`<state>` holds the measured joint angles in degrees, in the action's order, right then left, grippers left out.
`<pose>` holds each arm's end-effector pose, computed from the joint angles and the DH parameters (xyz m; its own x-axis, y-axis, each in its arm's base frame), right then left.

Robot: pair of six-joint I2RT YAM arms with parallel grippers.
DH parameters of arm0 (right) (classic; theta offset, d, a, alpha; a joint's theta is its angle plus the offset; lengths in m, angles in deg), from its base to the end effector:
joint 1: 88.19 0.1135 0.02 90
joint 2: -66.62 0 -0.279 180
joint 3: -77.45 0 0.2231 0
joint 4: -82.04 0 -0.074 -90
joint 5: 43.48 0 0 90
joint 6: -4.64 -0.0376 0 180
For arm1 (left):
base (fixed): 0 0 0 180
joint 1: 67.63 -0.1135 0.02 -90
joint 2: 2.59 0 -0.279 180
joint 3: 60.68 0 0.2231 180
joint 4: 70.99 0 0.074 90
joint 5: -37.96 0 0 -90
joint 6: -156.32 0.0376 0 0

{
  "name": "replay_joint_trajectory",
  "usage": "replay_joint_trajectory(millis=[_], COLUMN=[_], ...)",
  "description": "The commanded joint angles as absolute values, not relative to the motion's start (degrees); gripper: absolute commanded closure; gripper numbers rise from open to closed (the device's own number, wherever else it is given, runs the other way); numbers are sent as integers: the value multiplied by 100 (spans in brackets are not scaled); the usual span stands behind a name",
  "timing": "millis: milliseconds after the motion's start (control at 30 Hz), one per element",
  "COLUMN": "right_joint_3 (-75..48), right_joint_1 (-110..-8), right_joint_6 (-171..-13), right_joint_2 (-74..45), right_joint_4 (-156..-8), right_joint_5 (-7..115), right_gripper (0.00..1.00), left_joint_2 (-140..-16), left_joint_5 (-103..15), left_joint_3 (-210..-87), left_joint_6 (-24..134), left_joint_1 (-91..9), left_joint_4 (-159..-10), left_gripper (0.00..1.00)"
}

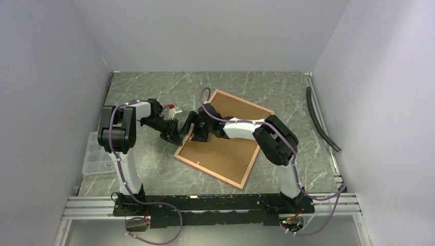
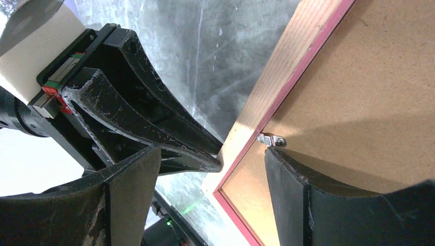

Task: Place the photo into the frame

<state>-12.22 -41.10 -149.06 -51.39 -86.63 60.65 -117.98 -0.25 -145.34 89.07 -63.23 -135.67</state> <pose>0.2877 0.3230 0.1834 -0.9440 0.2614 -0.2013 0.0183 0.6507 0.7591 0.3190 -0.0542 0.1547 -0.9256 0.3111 -0.2156 0.3595 0.5444 -0.7579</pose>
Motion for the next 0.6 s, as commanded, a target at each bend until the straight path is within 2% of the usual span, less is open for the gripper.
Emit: replay_joint_trajectory(millis=[0,367,567], right_joint_3=[-1477,-1608,-976], right_joint_1=[-3992,-3948,-4424], right_joint_6=[-14971,-14862,-14372], right_joint_2=[-5125,-5033,-3890], right_joint_4=[-8799,-8965,-8931], right_joint_5=[5454,5386,5494], right_gripper=[22,21,11], left_joint_2=[-11792,-11753,-11513], left_joint_5=[319,345,296], left_joint_3=[-14421,-14572,-14910], left_joint_6=[8891,8933,9111], left_joint_1=[-6197,-6201,-6306], left_joint_4=[-13587,-13784,-14309], left_gripper=[77,77,73])
